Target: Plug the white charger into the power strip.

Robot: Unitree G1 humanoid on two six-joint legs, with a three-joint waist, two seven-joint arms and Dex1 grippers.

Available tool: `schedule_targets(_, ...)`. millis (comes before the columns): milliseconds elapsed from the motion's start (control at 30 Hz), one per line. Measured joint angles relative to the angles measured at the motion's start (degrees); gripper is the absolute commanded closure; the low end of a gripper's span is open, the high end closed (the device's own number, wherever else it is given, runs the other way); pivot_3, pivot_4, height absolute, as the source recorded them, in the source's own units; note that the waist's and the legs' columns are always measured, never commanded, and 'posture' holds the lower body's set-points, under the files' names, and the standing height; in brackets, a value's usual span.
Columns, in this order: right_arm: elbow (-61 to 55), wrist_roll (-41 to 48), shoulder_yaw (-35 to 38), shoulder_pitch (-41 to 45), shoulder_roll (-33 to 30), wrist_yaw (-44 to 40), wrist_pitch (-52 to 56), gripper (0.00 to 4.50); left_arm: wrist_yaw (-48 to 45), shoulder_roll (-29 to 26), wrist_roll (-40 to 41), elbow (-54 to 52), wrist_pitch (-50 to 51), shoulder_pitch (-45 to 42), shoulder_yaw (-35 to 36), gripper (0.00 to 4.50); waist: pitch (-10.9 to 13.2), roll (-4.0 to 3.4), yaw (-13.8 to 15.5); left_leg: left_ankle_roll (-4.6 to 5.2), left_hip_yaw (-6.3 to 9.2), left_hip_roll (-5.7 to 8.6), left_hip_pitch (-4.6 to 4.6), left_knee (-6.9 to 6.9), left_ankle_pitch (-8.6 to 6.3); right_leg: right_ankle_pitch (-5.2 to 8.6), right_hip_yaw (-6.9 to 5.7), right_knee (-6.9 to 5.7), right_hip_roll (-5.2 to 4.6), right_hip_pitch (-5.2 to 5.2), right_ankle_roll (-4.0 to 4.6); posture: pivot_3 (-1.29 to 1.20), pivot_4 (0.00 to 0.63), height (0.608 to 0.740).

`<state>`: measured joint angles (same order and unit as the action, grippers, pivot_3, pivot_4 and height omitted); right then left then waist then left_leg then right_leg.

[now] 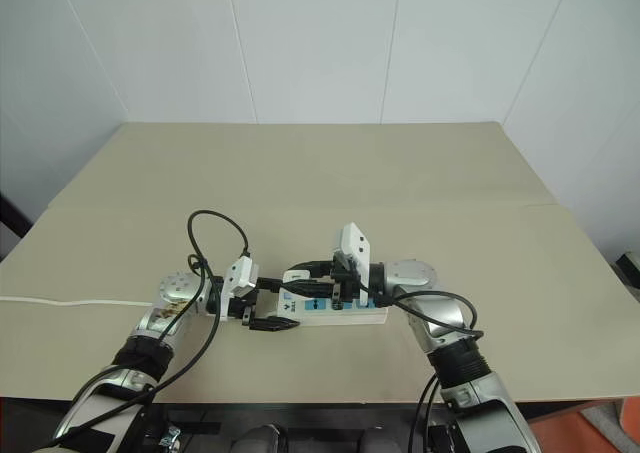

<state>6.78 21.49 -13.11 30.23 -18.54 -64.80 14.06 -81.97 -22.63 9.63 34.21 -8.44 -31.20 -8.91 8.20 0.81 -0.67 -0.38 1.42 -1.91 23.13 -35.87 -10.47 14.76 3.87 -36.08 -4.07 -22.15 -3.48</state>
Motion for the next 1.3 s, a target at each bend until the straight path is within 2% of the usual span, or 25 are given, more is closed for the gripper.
schedule_targets(400,8.5,-1.8,1.0,3.0,0.2,-0.9,-6.1,3.32,0.2,-0.3,0.1,-1.1,1.0,0.5,0.0,1.23,0.0,0.0,-0.1,0.0,0.0,-0.01,-0.01,0.01,0.0,0.0,0.0,0.01,0.0,0.0,0.01,0.0,0.15,0.74)
schedule_targets(1300,6.6,-2.5,1.3,1.2,-0.1,-2.7,-5.9,3.32,0.0,-0.7,0.3,-1.8,1.2,0.9,0.0,1.23,0.0,0.01,-0.2,0.0,0.0,-0.04,0.02,0.05,0.0,-0.03,0.01,0.02,0.04,-0.05,0.06,0.0,0.15,0.74)
